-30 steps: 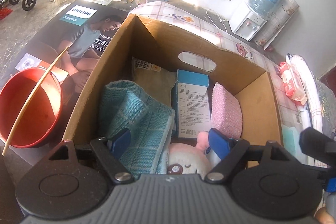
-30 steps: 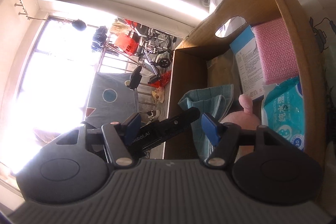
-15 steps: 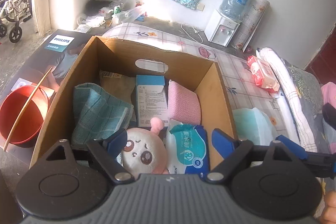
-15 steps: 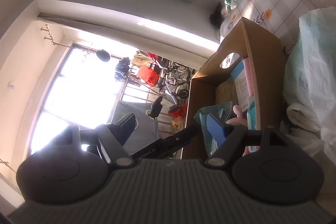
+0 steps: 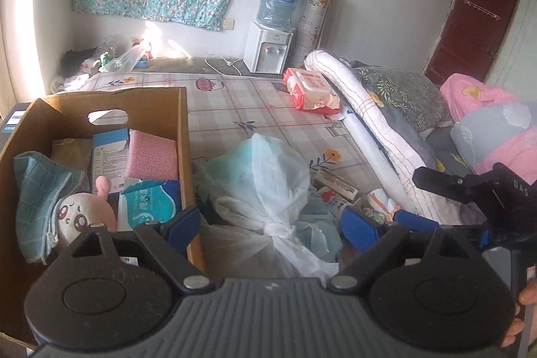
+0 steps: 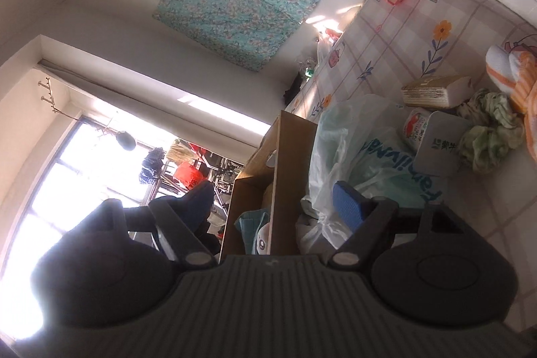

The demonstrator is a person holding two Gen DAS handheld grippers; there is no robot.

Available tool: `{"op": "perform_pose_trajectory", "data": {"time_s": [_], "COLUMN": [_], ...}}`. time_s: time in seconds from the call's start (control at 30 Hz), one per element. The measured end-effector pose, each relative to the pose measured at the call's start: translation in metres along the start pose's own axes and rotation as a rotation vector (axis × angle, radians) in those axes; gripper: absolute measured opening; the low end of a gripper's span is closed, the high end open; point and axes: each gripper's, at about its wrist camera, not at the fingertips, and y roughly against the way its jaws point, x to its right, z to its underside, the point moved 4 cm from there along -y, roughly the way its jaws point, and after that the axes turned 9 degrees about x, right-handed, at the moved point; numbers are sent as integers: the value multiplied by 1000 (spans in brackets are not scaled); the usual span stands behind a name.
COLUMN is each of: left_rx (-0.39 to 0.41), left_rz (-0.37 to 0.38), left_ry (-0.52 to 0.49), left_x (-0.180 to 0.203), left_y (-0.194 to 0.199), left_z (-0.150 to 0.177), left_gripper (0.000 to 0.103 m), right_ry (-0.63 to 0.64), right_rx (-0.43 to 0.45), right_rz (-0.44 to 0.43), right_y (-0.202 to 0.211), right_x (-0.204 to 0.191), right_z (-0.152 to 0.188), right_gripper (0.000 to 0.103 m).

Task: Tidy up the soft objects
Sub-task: 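Move the right gripper to the orange-striped rolled towel on the bed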

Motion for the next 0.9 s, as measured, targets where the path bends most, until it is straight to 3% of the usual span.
{"op": "perform_pose_trajectory", "data": {"time_s": [0.23,0.37,0.43,0.6,0.67,0.9], "left_rx": [-78,-148,-168,-208,-215,-256], "left_rz": [134,170,176,181,188,245], "left_ry": [-66,-106,-104,-76,-70,-78], "left_x": [83,111,115,119,120,126], "left_y": [-44,-69,-79,-96,-99,-105], "left_z": [46,73,82,94,97,102], "left_gripper": [91,79,73,65,62,62], "right_ry": [109,181,208,204,191,44], "right_rx": [101,89,72,-7,-35,-58], "right_rz": [249,358,394,427,435,371], "right_y": [51,44,34,14,10,22], "right_x": [66,94,108,130,137,142], "right_z": [-27,-37,-40,-41,-37,-25], "right_gripper": [79,75,68,46,25,19]}}
